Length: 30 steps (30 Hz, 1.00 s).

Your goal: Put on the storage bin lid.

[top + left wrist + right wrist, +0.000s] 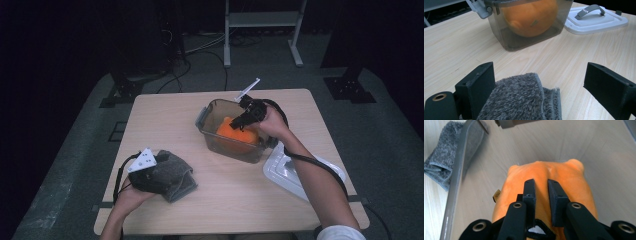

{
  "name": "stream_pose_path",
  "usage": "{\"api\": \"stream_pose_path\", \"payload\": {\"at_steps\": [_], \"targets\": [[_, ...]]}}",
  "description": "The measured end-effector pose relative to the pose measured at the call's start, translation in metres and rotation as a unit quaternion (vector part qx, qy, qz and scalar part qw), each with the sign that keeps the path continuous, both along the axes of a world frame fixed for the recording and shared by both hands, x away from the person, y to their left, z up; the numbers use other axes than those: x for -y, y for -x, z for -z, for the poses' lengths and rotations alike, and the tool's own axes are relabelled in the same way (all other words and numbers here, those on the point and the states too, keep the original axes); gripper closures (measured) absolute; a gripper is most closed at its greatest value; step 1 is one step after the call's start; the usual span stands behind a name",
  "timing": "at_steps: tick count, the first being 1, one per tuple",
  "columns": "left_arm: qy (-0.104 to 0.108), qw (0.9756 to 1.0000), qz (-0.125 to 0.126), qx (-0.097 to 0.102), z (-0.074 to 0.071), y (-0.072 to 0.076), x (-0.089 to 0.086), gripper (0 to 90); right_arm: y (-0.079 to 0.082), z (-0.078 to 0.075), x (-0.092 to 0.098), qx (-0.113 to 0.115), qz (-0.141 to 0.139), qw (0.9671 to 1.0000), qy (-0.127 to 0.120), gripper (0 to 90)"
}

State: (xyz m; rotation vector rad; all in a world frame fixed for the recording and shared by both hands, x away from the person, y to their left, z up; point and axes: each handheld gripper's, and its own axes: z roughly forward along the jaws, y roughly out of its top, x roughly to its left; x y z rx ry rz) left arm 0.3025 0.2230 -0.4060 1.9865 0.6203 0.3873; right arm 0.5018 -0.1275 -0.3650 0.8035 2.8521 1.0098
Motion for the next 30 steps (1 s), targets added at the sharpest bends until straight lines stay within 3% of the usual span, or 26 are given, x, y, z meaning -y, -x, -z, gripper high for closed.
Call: {"api": "stream_pose_path", "payload": {"at_steps": [14,30], "targets": [[-0.001,1.0,0.0,0.001,-0.001,0.0,0.0,9.1,0.003,-0.003,0.004,-0.006,0.002,1.0,0.001,63.9],[-0.006,1.0,0.003,0.0,0.0,0.002,0.002,9.1,0.016,-0.018,0.019,0.011,0.005,0.9989,-0.046,57.5]]}}
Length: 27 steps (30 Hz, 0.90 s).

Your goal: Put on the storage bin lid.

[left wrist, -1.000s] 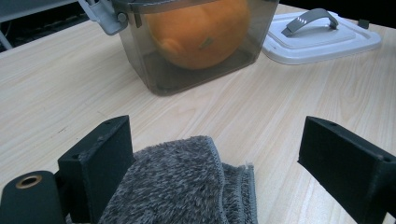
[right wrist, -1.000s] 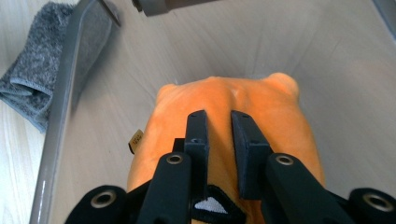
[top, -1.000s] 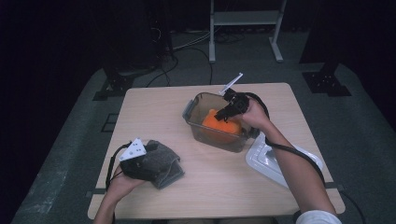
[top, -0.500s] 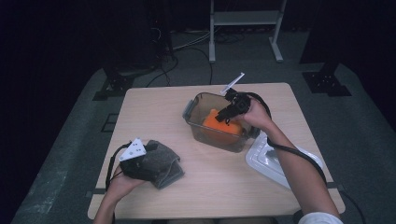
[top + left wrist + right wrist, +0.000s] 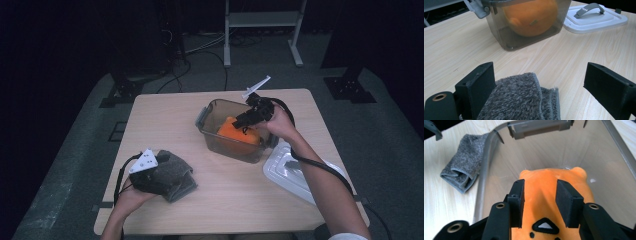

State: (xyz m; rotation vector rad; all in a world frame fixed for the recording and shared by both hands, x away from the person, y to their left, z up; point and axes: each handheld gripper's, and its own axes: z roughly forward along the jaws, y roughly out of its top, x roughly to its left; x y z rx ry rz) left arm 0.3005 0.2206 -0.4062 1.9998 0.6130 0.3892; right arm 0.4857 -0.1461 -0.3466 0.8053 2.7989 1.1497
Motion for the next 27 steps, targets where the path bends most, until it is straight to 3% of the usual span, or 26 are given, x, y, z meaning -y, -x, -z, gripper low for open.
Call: {"api": "stream_pose_path", "payload": {"at_steps": [8,20,27], "targets": [[-0.002,1.0,-0.001,0.0,0.0,0.001,0.0,9.1,0.014,-0.012,0.012,0.016,-0.007,0.9996,-0.024,53.4],[0.003,1.0,-0.009,0.002,-0.001,0.001,-0.003,8.9,0.044,-0.031,0.045,0.041,-0.003,0.998,-0.048,47.4],[0.002,0.9999,-0.01,0.002,-0.001,0.001,-0.003,8.7,0.057,-0.031,0.066,0.05,0.004,0.9969,-0.061,44.2]]}}
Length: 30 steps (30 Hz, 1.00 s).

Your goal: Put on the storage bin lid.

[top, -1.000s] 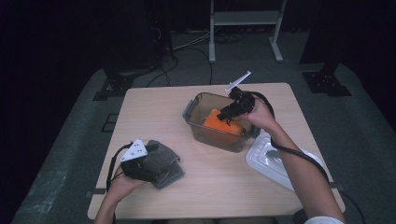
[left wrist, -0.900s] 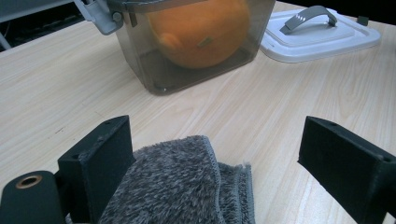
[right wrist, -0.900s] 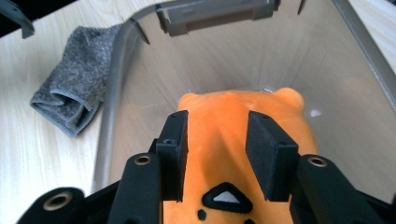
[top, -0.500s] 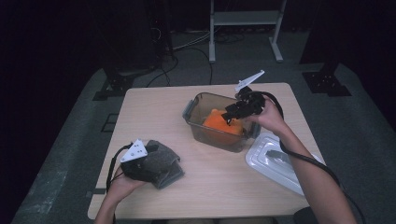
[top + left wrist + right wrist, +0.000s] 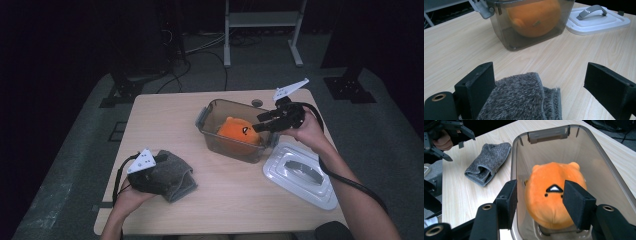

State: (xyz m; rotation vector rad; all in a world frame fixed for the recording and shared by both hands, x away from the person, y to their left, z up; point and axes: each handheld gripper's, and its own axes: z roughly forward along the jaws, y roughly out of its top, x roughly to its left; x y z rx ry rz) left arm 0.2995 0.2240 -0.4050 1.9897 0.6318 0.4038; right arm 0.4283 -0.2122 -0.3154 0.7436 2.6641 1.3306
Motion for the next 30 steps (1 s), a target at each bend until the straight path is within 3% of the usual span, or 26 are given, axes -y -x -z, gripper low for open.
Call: {"api": "stream_pose_path", "payload": {"at_steps": [16,21,30], "targets": [[0.0,1.0,-0.004,-0.003,0.002,-0.001,0.002,7.5,0.027,0.009,0.048,0.007,0.026,0.9995,-0.018,41.1],[-0.002,1.0,-0.007,-0.006,0.003,-0.001,0.002,7.4,0.034,0.017,0.065,0.005,0.043,0.9986,-0.03,40.5],[-0.005,0.9999,-0.006,-0.007,0.004,-0.002,0.004,7.4,0.047,0.04,0.091,-0.001,0.067,0.9973,-0.03,39.2]]}}
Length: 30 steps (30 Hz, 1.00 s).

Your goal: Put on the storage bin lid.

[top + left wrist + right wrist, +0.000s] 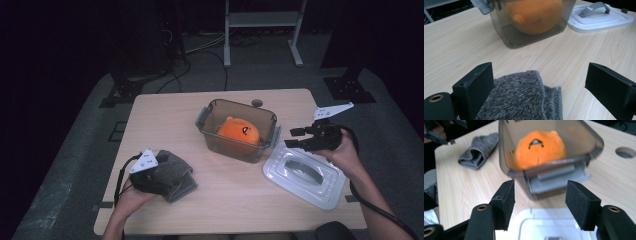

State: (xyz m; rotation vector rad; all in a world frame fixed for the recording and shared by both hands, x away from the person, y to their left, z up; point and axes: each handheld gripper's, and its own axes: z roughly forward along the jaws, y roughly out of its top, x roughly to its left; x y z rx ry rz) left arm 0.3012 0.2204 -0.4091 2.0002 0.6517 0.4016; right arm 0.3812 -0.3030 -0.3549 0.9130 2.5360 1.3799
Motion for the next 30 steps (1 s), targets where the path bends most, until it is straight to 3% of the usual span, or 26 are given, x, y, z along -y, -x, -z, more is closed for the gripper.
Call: {"api": "stream_pose_path", "payload": {"at_steps": [13,30], "targets": [[0.004,1.0,-0.004,0.002,-0.002,0.0,-0.002,7.4,0.016,0.041,0.022,-0.018,0.021,0.9995,0.017,39.0],[0.006,0.9999,-0.009,0.002,-0.002,0.001,-0.005,7.4,0.03,0.074,0.036,-0.033,0.038,0.998,0.04,41.3]]}}
